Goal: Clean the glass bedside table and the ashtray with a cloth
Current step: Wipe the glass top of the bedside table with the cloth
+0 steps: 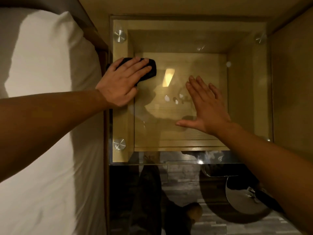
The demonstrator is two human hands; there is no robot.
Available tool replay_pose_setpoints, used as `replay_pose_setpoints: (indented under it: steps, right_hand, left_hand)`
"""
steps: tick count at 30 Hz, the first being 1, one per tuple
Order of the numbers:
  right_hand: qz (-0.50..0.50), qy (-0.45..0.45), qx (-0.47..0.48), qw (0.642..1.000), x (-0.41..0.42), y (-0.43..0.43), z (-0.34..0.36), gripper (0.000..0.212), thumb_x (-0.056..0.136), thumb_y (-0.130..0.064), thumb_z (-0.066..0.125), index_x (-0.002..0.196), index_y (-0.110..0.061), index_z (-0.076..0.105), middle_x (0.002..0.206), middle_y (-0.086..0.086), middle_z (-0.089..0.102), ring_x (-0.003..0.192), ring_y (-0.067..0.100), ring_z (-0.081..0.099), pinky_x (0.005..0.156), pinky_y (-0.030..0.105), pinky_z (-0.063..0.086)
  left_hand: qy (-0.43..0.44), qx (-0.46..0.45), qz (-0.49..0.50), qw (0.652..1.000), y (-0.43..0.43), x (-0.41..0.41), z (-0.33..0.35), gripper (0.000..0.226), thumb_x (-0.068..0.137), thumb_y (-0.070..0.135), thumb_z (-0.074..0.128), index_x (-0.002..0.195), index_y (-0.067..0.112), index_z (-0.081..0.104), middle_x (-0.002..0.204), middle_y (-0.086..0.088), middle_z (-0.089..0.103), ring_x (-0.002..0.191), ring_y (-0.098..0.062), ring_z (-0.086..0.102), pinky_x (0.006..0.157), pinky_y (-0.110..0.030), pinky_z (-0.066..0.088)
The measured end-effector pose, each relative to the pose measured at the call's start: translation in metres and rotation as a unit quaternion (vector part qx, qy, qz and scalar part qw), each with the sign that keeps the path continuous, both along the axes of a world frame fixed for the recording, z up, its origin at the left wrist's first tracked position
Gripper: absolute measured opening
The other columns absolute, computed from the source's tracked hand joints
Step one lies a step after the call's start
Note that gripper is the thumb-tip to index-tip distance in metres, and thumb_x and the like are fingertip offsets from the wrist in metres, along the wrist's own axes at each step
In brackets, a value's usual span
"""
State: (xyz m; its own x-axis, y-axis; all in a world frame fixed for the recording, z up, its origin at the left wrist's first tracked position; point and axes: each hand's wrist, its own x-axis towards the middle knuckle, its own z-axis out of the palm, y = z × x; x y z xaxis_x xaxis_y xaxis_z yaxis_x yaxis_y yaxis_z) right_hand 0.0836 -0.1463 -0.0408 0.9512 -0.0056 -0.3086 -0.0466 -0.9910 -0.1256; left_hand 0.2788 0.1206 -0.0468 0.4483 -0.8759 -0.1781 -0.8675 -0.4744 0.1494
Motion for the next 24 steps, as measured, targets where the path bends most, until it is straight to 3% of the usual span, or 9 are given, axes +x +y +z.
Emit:
replay_pose_setpoints:
  steps: [24]
  right_hand:
    - [-0.024, -0.019, -0.016, 0.999, -0.001, 0.004, 0.003, 0.125, 0.069, -0.098, 0.038, 0.162, -0.020, 0.007, 0.172, 0.000, 0.001, 0.158, 0.015, -0.004, 0.127, 0.047, 0.004]
  left_hand:
    - [-0.005, -0.002, 0.012, 1.000, 0.053, -0.133, -0.004, 0.076, 0.091, 0.037, 0.036, 0.164, 0.019, 0.025, 0.172, -0.005, 0.022, 0.159, -0.024, 0.020, 0.125, -0.053, 0.016]
